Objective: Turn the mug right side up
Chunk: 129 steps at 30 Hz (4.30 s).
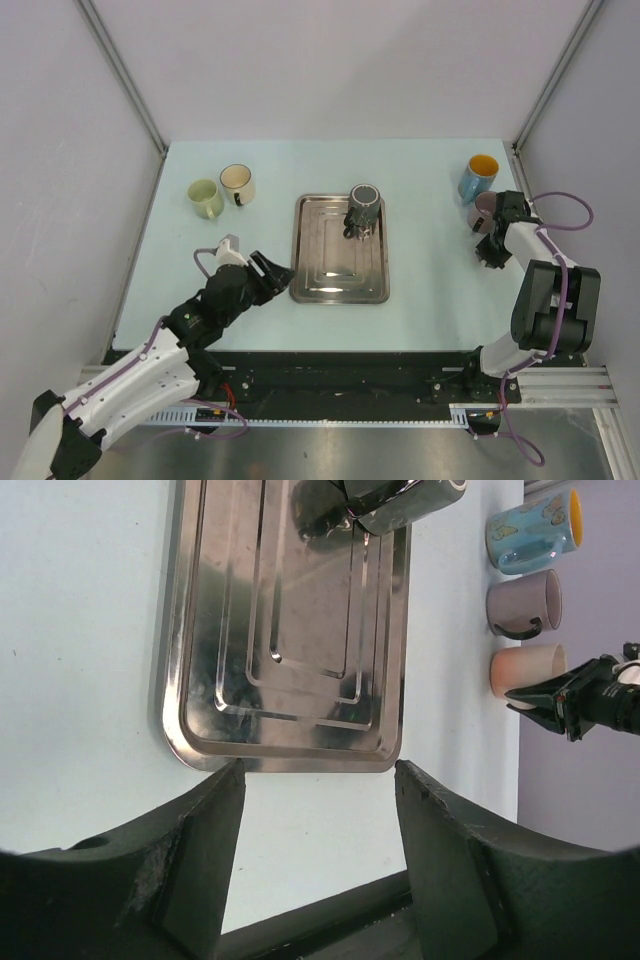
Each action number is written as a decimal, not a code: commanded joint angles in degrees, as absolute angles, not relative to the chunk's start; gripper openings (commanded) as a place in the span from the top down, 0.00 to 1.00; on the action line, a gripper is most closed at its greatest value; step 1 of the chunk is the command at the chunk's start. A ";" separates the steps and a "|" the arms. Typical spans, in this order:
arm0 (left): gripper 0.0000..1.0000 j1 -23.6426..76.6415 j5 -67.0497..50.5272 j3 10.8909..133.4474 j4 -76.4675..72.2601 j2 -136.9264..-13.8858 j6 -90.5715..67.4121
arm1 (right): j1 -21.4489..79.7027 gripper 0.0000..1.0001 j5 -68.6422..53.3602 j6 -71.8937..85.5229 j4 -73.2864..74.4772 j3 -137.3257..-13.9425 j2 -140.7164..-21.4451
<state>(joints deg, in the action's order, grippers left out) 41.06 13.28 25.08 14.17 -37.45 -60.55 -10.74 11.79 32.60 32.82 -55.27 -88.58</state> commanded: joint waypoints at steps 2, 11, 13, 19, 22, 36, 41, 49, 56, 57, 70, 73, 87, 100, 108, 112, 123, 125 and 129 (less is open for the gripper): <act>0.34 40.78 12.48 25.58 10.81 -38.41 -61.26 | -8.79 0.94 11.34 34.19 33.04 -57.39 -89.03; 0.33 40.78 12.13 25.22 10.90 -37.88 -60.91 | -8.53 0.74 10.90 34.10 34.72 -57.39 -87.98; 0.32 40.78 11.87 25.22 10.99 -37.79 -60.82 | -8.44 0.71 10.55 33.84 35.07 -57.39 -87.72; 0.30 40.78 10.81 25.31 10.99 -38.58 -60.91 | -8.00 0.60 10.81 32.96 36.21 -57.39 -85.87; 0.29 40.78 10.37 25.49 10.90 -39.37 -60.91 | -7.74 0.55 10.81 32.70 37.35 -57.39 -84.47; 0.21 40.78 11.07 26.01 10.11 -40.87 -57.84 | 15.85 0.48 15.63 35.42 42.37 -56.87 -67.96; 0.08 40.78 15.02 27.77 11.95 -42.10 -55.64 | 32.23 0.16 29.68 33.05 36.13 -57.30 -67.32; 0.00 39.82 18.12 26.64 3.63 -39.82 -42.30 | 37.18 0.00 35.78 33.40 30.16 -56.78 -72.68; 0.00 37.53 8.80 41.17 -0.44 -58.59 -28.67 | 37.27 0.00 33.93 32.87 23.83 -55.72 -72.86; 0.00 37.44 6.87 43.66 1.65 -61.32 -25.09 | 37.27 0.00 33.93 33.22 23.21 -55.64 -72.86; 0.05 32.52 -19.86 77.77 14.49 -97.98 -2.21 | 26.27 0.00 6.32 33.68 14.32 -45.00 -62.77; 0.06 32.43 -19.60 83.83 17.75 -104.31 1.39 | 28.73 0.00 7.38 31.12 13.80 -45.00 -59.17; 0.12 31.11 -18.54 112.40 32.86 -127.43 10.46 | 35.24 0.00 13.18 28.74 17.84 -45.79 -53.61; 0.25 32.69 -16.35 119.18 37.53 -132.71 14.94 | 35.77 0.00 12.83 29.97 19.86 -45.79 -53.44; 0.31 33.57 -16.44 121.11 37.79 -134.21 15.21 | 35.86 0.00 13.27 30.67 21.53 -45.79 -52.65; 0.32 34.36 -16.17 122.43 37.79 -134.82 15.29 | 35.86 0.00 13.71 30.94 21.97 -45.79 -53.00; 0.39 35.33 -15.91 122.96 37.62 -136.05 15.56 | 35.86 0.00 14.33 31.29 22.85 -45.79 -53.53; 0.43 35.42 -16.00 123.05 37.62 -136.05 15.47 | 35.86 0.00 14.50 31.29 22.85 -45.79 -53.44; 0.53 35.33 -16.00 122.87 37.70 -135.79 15.55 | 35.77 0.00 14.41 31.38 23.03 -45.79 -53.35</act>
<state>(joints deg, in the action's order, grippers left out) 34.48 -12.91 120.49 38.57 -135.39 11.05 35.53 13.08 31.05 22.90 -44.58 -53.78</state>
